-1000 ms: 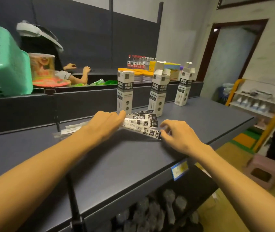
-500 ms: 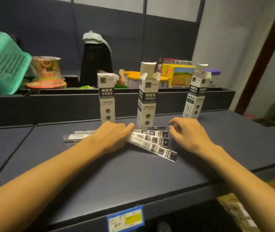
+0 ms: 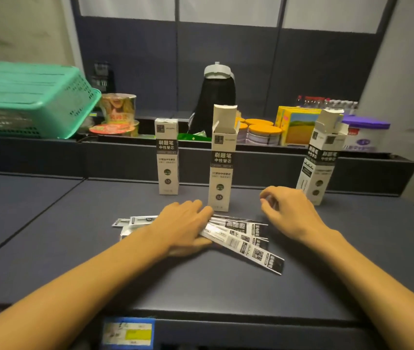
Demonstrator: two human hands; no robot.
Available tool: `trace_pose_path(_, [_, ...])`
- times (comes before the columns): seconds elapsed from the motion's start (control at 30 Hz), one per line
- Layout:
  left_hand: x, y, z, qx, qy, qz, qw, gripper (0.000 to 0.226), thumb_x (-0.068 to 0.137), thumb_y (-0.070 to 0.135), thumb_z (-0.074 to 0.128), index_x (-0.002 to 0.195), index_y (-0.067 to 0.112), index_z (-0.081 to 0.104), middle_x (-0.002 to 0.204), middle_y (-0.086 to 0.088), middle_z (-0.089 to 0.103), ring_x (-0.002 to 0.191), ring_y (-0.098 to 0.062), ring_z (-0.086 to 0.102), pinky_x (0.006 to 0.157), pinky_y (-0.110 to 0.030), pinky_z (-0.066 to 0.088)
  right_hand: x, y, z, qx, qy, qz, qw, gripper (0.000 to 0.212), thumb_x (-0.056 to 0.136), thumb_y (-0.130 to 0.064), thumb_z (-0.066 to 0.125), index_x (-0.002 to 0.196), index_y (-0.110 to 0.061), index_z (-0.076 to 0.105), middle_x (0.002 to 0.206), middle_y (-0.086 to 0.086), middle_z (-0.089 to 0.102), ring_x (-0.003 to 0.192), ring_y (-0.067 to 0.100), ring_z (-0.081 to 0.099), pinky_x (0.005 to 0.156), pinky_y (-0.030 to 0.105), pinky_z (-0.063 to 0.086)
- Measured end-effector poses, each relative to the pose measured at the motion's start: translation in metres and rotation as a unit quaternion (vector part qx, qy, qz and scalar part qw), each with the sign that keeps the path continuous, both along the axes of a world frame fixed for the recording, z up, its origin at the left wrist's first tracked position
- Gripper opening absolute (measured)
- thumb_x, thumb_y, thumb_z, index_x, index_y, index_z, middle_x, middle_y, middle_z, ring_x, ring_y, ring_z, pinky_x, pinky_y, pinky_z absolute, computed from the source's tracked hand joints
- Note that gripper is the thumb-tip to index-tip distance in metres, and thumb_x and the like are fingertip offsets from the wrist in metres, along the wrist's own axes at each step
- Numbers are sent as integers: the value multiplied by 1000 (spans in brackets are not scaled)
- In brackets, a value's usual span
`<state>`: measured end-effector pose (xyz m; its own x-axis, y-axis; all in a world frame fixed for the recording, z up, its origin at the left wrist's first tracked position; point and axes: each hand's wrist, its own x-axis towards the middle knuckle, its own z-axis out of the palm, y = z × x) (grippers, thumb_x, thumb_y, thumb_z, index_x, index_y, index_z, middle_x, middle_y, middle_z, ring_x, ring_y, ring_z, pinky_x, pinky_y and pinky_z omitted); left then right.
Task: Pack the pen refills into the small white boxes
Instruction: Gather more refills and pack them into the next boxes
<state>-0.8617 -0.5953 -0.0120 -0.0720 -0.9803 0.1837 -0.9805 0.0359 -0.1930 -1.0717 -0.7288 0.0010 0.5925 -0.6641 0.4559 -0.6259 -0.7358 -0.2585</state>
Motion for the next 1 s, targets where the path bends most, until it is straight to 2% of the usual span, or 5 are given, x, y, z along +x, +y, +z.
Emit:
trace_pose_path(0.4, [3,16,4,71,32,31,997,117,56,98,11,145,23,23,135,3,41,115,-16,40,101,-39,30,17,-21,7,0,-40,-8,999,17,91,-25,57,104,-18,67,91,-1,65,86,19,60,75,39,53])
trace_pose_path(0.6, [6,14,15,51,42,35,997,102,69,88,11,145,21,26,142,1,42,124,-18,41,106,-40,30,41,-27,11,14,-86,-15,996,14,91,-25,59,99,-18,69,89,-1,67,83,19,61,74,37,52])
trace_pose_path(0.7, [10,12,20,42,59,35,997,103,69,87,10,150,24,19,142,3,43,125,-16,41,107,-37,30,54,-29,9,45,-171,-18,984,10,90,-20,61,93,-19,71,83,-5,68,79,11,62,69,19,48])
trace_pose_path(0.87, [16,-17,29,-77,161,58,982,93,77,84,25,147,22,31,145,2,44,129,-15,42,106,-37,36,55,-28,-2,95,-299,-37,949,12,90,-16,62,85,-20,71,77,-7,68,75,4,61,60,5,39])
trace_pose_path(1.0, [23,-57,36,-104,431,67,894,86,76,63,64,145,24,33,141,2,48,126,-18,47,103,-44,42,45,-34,-5,115,-314,-40,942,13,90,-15,61,83,-22,69,76,-10,67,75,3,61,62,13,42])
